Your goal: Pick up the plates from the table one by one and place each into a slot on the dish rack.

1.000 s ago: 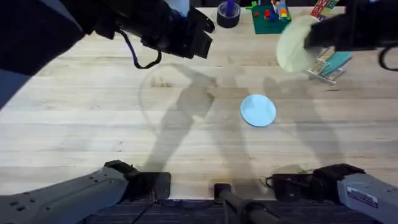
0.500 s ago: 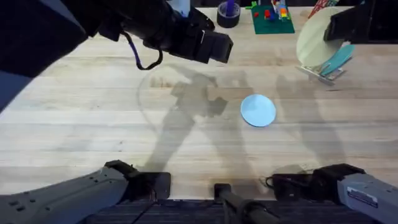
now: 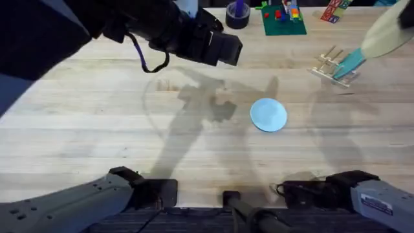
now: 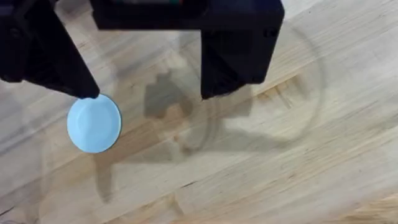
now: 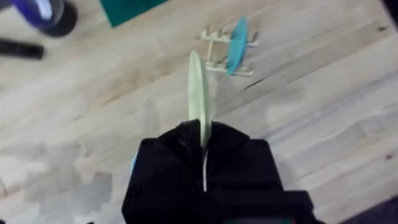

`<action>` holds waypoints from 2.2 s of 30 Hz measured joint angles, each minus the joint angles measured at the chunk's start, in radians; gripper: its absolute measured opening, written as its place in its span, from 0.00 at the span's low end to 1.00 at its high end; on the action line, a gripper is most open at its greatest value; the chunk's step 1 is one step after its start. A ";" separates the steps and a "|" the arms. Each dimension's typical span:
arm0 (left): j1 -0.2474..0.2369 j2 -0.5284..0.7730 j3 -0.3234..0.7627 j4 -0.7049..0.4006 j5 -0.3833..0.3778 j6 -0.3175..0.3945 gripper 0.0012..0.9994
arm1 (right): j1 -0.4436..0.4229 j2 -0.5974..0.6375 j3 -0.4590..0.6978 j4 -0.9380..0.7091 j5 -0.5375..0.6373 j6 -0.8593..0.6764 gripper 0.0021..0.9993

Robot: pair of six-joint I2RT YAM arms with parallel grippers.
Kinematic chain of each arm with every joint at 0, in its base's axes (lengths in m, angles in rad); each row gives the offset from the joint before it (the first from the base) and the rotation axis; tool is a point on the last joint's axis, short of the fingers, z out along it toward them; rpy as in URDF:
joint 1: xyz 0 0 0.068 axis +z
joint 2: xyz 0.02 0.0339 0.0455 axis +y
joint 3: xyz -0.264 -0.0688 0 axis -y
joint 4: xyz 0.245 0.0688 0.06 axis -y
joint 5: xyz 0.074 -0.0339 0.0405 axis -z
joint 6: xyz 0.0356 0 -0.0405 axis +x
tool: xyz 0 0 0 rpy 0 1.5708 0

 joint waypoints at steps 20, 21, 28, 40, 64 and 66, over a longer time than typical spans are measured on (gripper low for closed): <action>0.000 0.000 0.000 0.000 0.000 0.000 0.99 | -0.242 0.215 0.136 -0.100 0.099 0.127 0.03; 0.000 0.000 0.000 0.000 0.000 0.000 0.99 | -0.254 0.218 0.136 -0.093 0.092 0.123 0.03; 0.000 0.000 0.000 0.000 0.000 0.000 0.99 | -0.304 0.251 0.136 -0.071 0.047 0.068 0.03; 0.000 0.000 0.000 0.000 0.000 0.000 0.99 | -0.304 0.255 0.136 -0.061 0.036 0.002 0.03; 0.000 0.000 0.000 0.000 0.000 0.000 1.00 | -0.304 0.411 0.137 0.004 -0.034 -0.026 0.03; 0.000 0.000 0.000 0.000 0.000 0.000 0.99 | -0.304 0.434 0.137 0.015 -0.035 -0.032 0.03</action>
